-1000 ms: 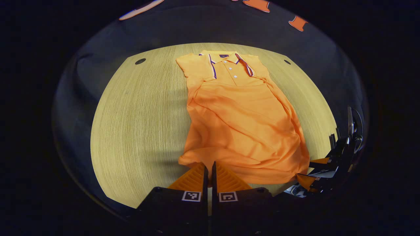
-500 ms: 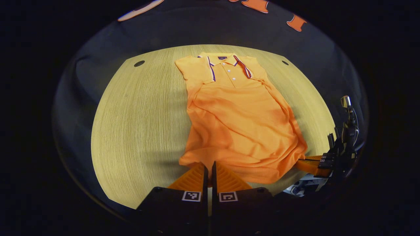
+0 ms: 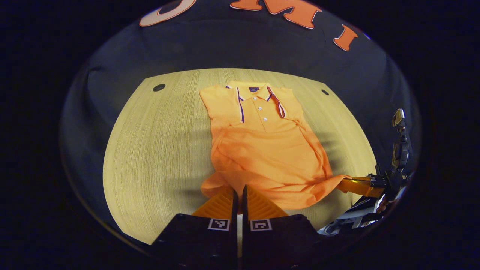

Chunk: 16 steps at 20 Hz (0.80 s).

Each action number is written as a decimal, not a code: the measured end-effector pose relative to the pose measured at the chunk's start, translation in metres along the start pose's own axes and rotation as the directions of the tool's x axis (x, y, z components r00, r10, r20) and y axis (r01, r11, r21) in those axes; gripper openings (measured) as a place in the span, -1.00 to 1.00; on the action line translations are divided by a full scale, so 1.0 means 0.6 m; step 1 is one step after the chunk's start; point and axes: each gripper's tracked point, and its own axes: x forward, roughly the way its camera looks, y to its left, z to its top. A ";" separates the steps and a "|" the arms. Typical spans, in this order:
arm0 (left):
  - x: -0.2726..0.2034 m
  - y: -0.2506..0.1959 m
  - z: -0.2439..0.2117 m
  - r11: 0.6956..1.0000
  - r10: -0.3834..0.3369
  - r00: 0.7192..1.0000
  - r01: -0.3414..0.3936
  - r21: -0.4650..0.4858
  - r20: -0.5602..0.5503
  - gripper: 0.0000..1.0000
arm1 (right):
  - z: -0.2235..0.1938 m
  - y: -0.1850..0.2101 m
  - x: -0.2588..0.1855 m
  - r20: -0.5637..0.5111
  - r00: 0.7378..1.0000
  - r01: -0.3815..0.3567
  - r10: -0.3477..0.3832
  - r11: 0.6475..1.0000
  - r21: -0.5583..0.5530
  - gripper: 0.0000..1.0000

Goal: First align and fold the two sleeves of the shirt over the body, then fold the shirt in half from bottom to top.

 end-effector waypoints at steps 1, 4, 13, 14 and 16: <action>0.001 -0.003 0.012 1.000 -0.003 1.000 0.003 0.000 0.012 -0.89 | 0.014 0.004 -0.002 0.015 1.000 -0.013 0.013 1.000 0.007 -1.00; 0.009 -0.008 0.049 1.000 -0.010 0.999 0.010 0.001 0.042 -0.89 | 0.057 0.005 -0.006 0.053 0.998 -0.041 0.041 0.999 0.014 -0.99; 0.044 0.010 0.177 0.999 -0.013 0.992 0.016 -0.027 0.124 -0.89 | 0.236 0.010 0.019 0.178 0.982 -0.056 0.062 0.998 -0.039 -1.00; 0.052 0.013 0.190 0.999 -0.013 0.992 0.017 -0.029 0.128 -0.89 | 0.257 0.009 0.027 0.187 0.980 -0.053 0.060 0.998 -0.044 -1.00; 0.067 0.022 0.216 0.999 -0.012 0.991 0.017 -0.041 0.132 -0.89 | 0.291 0.006 0.040 0.203 0.978 -0.041 0.052 0.997 -0.061 -0.99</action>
